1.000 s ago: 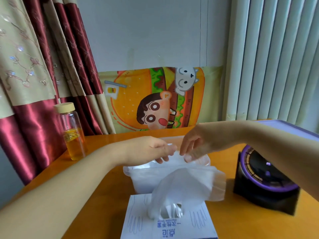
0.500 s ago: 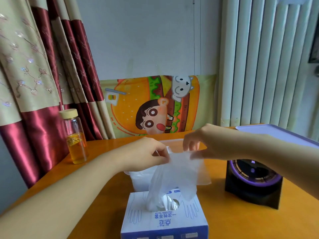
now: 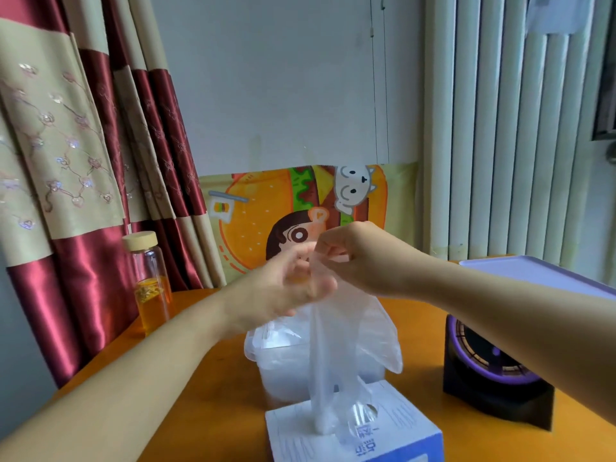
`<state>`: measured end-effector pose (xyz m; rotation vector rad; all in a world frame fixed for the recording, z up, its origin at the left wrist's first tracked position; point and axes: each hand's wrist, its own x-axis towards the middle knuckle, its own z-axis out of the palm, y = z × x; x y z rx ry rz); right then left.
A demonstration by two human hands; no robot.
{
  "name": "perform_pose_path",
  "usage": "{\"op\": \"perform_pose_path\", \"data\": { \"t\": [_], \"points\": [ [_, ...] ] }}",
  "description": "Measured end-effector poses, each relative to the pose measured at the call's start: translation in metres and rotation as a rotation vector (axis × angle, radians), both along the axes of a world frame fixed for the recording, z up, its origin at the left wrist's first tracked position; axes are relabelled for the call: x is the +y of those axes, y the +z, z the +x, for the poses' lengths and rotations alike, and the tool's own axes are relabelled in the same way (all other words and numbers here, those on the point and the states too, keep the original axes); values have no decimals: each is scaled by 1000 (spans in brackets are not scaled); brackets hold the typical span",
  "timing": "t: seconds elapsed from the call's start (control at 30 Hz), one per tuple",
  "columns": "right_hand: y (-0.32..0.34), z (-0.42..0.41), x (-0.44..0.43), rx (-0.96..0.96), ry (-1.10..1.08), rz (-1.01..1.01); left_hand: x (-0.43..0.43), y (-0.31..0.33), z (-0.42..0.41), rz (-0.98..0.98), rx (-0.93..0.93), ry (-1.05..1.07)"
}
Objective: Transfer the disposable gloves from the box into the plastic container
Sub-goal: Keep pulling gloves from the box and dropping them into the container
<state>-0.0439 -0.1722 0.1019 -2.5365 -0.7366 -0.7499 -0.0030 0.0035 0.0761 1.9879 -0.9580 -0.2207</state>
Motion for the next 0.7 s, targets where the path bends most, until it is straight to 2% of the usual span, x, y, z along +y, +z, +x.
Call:
{"op": "perform_pose_path", "data": {
  "t": [0.13, 0.2, 0.27, 0.43, 0.57, 0.7],
  "points": [
    [9, 6, 7, 25, -28, 38, -13, -19, -3, 234, -180, 49],
    [14, 9, 9, 30, -32, 79, -16, -31, -4, 438, -158, 60],
    [19, 10, 9, 26, -45, 107, -18, -44, -7, 643, -74, -15],
    [26, 16, 1, -69, -72, 192, -13, -79, 0, 917, -107, -75],
    [29, 17, -5, -37, -114, 194, -9, -79, 10, 910, -30, -59],
    [24, 21, -6, 71, -194, 164, 0, -40, 25, 734, -64, 76]
  ]
}}
